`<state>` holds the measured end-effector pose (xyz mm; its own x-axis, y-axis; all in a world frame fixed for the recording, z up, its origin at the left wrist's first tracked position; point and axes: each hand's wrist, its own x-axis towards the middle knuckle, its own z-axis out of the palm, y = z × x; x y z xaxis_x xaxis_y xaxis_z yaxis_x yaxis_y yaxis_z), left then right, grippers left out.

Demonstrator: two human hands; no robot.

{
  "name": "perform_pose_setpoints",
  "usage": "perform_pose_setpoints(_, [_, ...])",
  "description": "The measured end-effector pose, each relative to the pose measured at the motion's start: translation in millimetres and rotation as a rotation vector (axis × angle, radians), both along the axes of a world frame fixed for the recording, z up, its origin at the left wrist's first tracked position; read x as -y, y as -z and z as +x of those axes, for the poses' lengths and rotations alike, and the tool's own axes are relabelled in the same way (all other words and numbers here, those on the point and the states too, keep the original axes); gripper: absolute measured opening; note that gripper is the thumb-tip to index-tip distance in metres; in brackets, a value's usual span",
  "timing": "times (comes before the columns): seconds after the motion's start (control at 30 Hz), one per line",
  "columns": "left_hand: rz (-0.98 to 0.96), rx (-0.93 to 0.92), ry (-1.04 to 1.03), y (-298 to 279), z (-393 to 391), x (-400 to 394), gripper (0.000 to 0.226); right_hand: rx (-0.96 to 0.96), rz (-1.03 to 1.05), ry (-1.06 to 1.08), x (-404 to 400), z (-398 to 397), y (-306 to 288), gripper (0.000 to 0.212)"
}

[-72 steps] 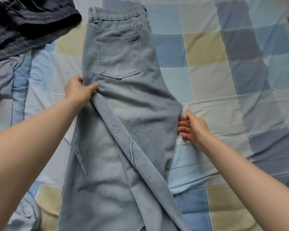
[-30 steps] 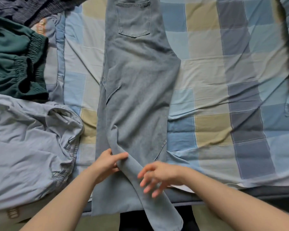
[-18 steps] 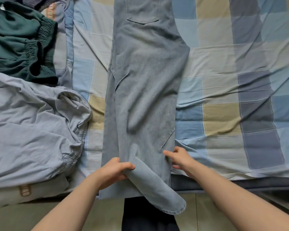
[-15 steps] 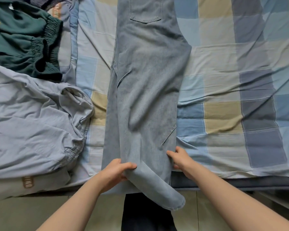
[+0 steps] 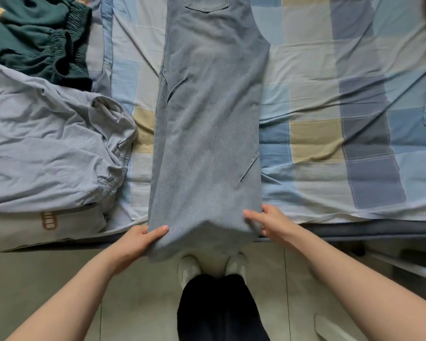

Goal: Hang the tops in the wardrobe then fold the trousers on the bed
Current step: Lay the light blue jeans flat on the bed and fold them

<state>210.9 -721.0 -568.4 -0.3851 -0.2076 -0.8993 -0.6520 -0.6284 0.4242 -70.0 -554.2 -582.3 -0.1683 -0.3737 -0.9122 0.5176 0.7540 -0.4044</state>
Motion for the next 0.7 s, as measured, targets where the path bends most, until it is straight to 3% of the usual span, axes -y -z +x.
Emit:
perform_pose_setpoints(0.1, [0.028,-0.022,0.023,-4,12,2,0.067,0.010,-0.013,-0.129,-18,8,-1,0.026])
perform_pose_setpoints(0.27, [0.063,-0.105,0.073,-16,24,6,0.077,0.071,-0.080,0.095,-42,23,-1,0.024])
perform_pose_setpoints(0.37, [-0.066,-0.005,0.125,-2,31,5,0.052,-0.036,-0.032,-0.025,-47,34,-1,0.017])
perform_pose_setpoints(0.43, [-0.204,0.074,0.185,17,35,4,0.039,-0.166,0.002,-0.164,-45,41,7,0.023])
perform_pose_setpoints(0.5, [-0.334,0.121,0.309,36,40,1,0.039,-0.314,0.025,-0.298,-39,45,14,0.027])
perform_pose_setpoints(0.57, [-0.394,0.164,0.382,46,42,-1,0.038,-0.409,0.023,-0.403,-35,48,17,0.019])
perform_pose_setpoints(0.63, [-0.326,0.167,0.307,46,43,-4,0.034,-0.358,-0.001,-0.394,-39,50,16,0.009])
perform_pose_setpoints(0.7, [-0.236,0.157,0.258,40,41,-7,0.028,-0.330,0.049,-0.423,-45,50,17,0.016])
